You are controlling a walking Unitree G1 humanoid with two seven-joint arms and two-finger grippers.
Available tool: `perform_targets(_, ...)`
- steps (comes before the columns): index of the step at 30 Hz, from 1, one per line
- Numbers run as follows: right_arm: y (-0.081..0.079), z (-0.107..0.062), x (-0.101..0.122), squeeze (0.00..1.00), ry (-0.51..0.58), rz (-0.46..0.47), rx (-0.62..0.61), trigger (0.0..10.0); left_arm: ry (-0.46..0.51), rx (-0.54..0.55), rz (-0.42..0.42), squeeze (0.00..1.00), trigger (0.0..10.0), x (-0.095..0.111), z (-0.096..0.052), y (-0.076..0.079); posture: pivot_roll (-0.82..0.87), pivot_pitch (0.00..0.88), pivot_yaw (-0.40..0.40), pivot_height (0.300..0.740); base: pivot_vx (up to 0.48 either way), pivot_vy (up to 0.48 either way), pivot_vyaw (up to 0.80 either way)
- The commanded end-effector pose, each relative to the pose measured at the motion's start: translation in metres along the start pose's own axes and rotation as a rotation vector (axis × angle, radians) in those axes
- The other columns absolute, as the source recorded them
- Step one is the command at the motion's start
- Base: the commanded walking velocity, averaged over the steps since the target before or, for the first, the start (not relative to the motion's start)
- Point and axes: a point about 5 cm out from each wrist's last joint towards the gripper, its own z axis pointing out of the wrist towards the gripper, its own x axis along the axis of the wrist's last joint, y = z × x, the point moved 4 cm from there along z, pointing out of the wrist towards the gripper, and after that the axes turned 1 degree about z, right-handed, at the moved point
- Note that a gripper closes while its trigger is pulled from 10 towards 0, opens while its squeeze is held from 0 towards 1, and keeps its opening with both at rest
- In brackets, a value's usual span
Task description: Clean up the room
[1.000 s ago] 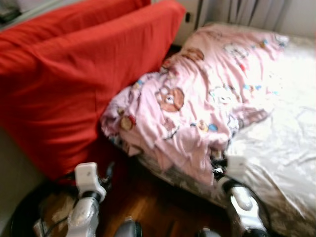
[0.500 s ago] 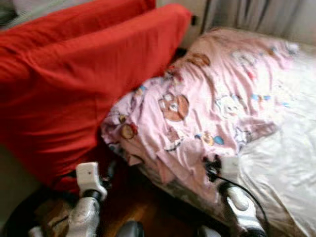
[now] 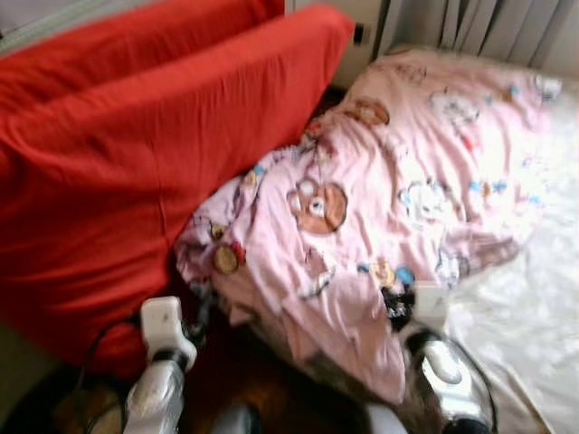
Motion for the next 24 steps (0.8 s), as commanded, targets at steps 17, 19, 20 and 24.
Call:
perform_targets(17,0.015,-0.015,-0.035,0.00,-0.125,0.081,-0.102,10.0,-0.034,-0.020,0.000,0.00,10.0,-0.008,-0.008,0.002,-0.03,0.155,0.073,0.616,0.000,0.000,0.00)
perform_targets(19,0.017,-0.016,-0.041,0.00,-0.170,0.090,-0.126,10.0,-0.038,-0.033,0.007,0.00,10.0,-0.008,-0.009,0.004,-0.03,0.164,0.075,0.616,0.000,0.000,0.00)
perform_targets(20,0.018,-0.016,-0.044,0.00,-0.196,0.093,-0.135,10.0,-0.038,-0.037,0.009,0.00,10.0,-0.008,-0.009,0.004,-0.02,0.170,0.077,0.616,0.000,0.000,0.00)
perform_targets(24,0.015,-0.016,-0.049,0.11,-0.229,0.146,-0.139,10.0,-0.029,-0.053,0.011,0.00,10.0,-0.004,-0.007,0.008,0.00,0.192,0.087,0.616,0.000,0.000,0.00)
